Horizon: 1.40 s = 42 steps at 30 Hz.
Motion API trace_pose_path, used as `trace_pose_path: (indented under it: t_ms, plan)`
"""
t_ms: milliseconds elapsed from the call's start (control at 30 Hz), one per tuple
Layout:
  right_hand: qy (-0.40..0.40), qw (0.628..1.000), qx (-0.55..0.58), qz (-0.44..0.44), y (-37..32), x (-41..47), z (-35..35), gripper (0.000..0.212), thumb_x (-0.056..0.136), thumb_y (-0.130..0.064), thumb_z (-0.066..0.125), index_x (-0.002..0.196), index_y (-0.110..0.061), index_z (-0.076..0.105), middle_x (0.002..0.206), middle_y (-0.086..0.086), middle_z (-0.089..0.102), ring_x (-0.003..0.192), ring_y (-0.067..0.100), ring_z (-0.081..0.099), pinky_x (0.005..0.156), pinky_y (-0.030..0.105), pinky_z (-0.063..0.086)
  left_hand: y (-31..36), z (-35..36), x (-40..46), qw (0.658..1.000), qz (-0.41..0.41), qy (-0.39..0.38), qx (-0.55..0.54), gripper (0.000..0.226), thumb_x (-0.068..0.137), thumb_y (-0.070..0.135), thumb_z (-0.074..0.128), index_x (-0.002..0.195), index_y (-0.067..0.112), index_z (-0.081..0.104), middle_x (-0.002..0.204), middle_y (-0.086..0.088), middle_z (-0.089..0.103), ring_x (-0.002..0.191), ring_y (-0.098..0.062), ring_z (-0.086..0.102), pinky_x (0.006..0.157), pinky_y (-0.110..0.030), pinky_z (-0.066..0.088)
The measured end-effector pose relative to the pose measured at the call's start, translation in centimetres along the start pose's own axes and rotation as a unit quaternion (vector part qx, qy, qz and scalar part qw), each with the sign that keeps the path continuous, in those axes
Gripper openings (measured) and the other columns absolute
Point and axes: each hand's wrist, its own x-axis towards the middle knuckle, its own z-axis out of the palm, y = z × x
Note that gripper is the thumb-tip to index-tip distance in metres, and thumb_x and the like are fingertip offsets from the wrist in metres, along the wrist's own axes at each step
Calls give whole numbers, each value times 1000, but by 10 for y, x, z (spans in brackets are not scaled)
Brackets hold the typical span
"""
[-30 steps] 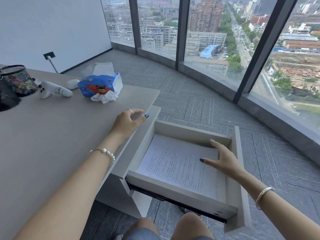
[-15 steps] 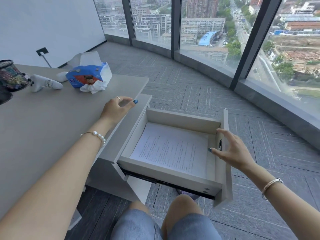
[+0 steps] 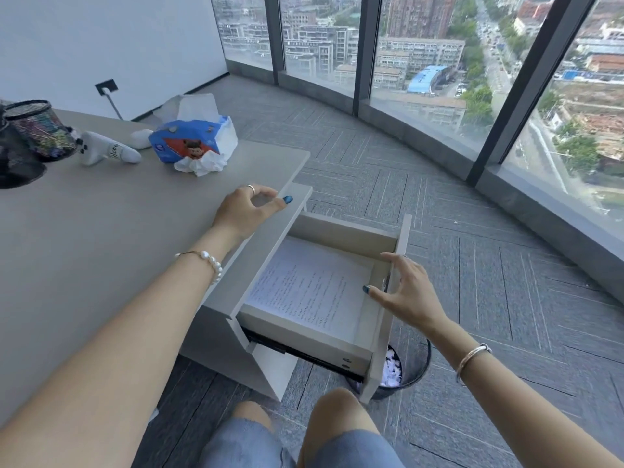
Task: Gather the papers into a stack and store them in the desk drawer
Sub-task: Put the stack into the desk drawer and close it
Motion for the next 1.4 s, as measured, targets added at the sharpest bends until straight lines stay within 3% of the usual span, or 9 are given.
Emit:
trace_pose_path:
  t_ms: [100, 333, 533, 700, 767, 900, 1000, 1167, 1400]
  plan:
    - [-14, 997, 81, -1, -12, 8, 14, 80, 72, -40, 72, 139, -28, 32, 142, 3, 44, 134, 21, 34, 110, 44, 34, -1, -1, 0, 1000, -3, 4, 0, 46, 71, 55, 68, 105, 24, 66, 119, 5, 65, 115, -12, 55, 89, -23, 40]
    - [-71, 986, 146, -25, -20, 15, 31, 92, 71, -35, 76, 144, -29, 22, 154, 2, 24, 137, 15, 31, 112, 36, 34, -2, -3, 0, 1000, 1, 6, 1, 43, 72, 51, 68, 105, 23, 67, 120, 3, 65, 116, -14, 54, 92, -26, 42]
    - [-111, 981, 153, 30, -17, 25, 40, 104, 66, -39, 78, 149, -21, 19, 153, 6, 32, 132, 22, 44, 104, 31, 40, -2, -3, 0, 1000, -1, -3, -5, 43, 71, 53, 68, 104, 25, 66, 120, 3, 64, 116, -14, 54, 98, -30, 43]
    - [-115, 982, 153, 0, -33, 33, 50, 98, 68, -38, 77, 147, -19, 23, 146, -2, 43, 124, 6, 45, 103, 26, 42, -2, -3, 0, 1000, 0, -4, -8, 42, 71, 51, 68, 104, 25, 66, 120, 4, 65, 115, -14, 55, 97, -31, 44]
    - [-128, 981, 146, -2, -41, 36, 57, 95, 68, -46, 74, 146, -22, 26, 144, -3, 45, 123, 9, 47, 105, 32, 43, -2, -3, 0, 1000, 0, -5, -8, 42, 71, 51, 68, 104, 25, 66, 120, 4, 65, 115, -14, 55, 97, -31, 45]
    - [-145, 979, 143, 12, -53, 44, 77, 116, 55, -75, 60, 149, -22, 17, 153, -1, 33, 135, 18, 40, 109, 37, 37, -2, -4, 0, 1000, 2, -10, -11, 41, 72, 50, 68, 104, 25, 65, 120, 4, 64, 114, -14, 55, 95, -30, 45]
    - [-167, 970, 175, 16, -62, 49, 87, 110, 65, -62, 67, 150, -24, 10, 158, -4, 20, 140, 16, 30, 114, 36, 30, -2, -5, -1, 1000, 2, -6, -17, 40, 74, 48, 68, 105, 24, 65, 119, 5, 64, 114, -12, 54, 94, -27, 43]
    - [-234, 962, 134, -28, -64, 55, 96, 126, 55, -62, 74, 151, -23, 1, 160, -5, 6, 145, 16, 16, 118, 39, 21, -1, -6, -1, 1000, 0, -12, -25, 43, 73, 52, 67, 106, 24, 66, 119, 6, 65, 114, -11, 54, 94, -25, 42]
    - [-194, 971, 130, -52, -79, 62, 120, 111, 68, -37, 78, 150, -16, 7, 157, 0, 21, 139, 21, 31, 105, 27, 32, 0, -4, 0, 1000, -4, -4, -30, 46, 72, 55, 67, 103, 22, 67, 113, 9, 68, 111, -9, 56, 96, -27, 43]
